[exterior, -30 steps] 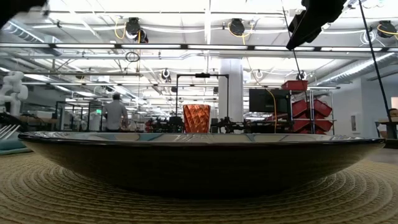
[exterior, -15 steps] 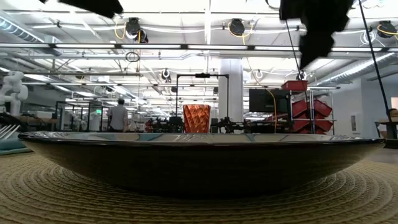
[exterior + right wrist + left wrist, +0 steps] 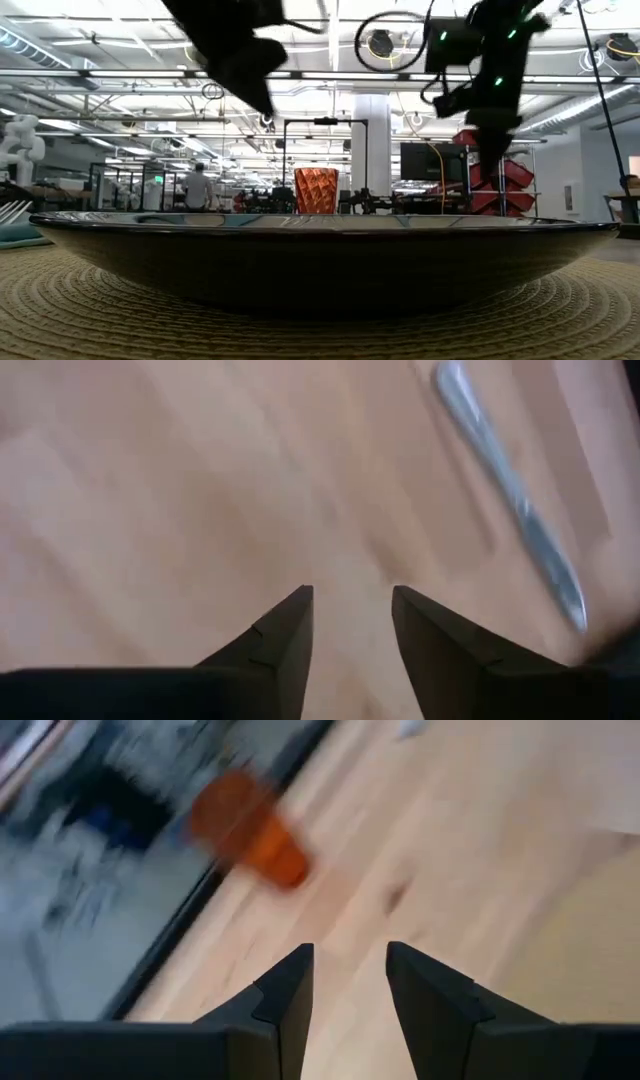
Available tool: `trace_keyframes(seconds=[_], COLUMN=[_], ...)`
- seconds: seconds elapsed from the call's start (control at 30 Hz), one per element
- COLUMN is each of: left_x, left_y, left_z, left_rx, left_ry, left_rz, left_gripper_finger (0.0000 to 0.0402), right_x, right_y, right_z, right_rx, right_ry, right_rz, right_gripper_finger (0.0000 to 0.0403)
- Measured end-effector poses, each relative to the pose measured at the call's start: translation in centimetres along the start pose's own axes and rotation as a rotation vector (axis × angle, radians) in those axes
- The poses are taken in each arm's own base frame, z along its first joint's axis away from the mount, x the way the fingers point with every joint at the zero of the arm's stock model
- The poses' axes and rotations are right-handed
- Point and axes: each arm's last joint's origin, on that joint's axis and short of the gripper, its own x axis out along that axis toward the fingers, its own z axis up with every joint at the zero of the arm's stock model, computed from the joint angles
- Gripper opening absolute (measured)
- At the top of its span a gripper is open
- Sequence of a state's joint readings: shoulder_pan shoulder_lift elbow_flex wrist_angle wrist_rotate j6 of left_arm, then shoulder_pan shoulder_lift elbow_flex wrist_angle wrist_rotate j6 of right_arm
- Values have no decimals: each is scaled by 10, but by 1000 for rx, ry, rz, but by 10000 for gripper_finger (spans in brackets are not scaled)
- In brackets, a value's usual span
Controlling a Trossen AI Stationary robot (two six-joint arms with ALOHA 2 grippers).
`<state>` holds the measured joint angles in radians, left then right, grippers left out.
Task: Set table place
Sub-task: Put the silver knife in the middle right of the table
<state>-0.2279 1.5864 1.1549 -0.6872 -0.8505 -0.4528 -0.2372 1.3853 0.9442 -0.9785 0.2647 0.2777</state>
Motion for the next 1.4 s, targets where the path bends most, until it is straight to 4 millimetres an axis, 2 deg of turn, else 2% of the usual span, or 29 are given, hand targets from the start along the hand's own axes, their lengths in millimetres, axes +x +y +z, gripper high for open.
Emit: trace_keyframes(seconds=[0.1, 0.2, 0.33, 0.43, 0.57, 0.7, 0.8, 1.07, 1.23, 1.4], left_x=[14, 26, 48, 61, 68, 66, 66, 63, 63, 63], left_y=[-5, 0, 19, 41, 63, 76, 78, 74, 74, 74], left_z=[6, 5, 1, -1, -4, -3, -10, -11, -11, -11], left_rx=[131, 179, 153, 45, -91, -185, -169, -159, -159, -160], left_ry=[-86, -103, -99, -142, -240, -226, -171, -166, -166, -166], left_rz=[-105, -151, -168, -258, -341, -307, -247, -254, -252, -252], left_gripper_finger=[118, 118, 118, 118, 118, 118, 118, 118, 118, 118], right_x=[14, 22, 32, 42, 58, 74, 85, 101, 92, 77], right_y=[-37, -74, -115, -132, -138, -139, -140, -140, -146, -154], right_z=[14, 19, 13, 9, 11, 15, 17, 21, 33, 49], right_rx=[19, 104, 218, 244, 207, 147, 91, 33, 174, 534], right_ry=[-48, -77, -62, -43, -18, 10, 49, 63, 21, -30], right_rz=[71, 116, 183, 222, 231, 210, 153, 146, 125, 97], right_gripper_finger=[118, 106, 102, 104, 116, 131, 142, 157, 154, 153])
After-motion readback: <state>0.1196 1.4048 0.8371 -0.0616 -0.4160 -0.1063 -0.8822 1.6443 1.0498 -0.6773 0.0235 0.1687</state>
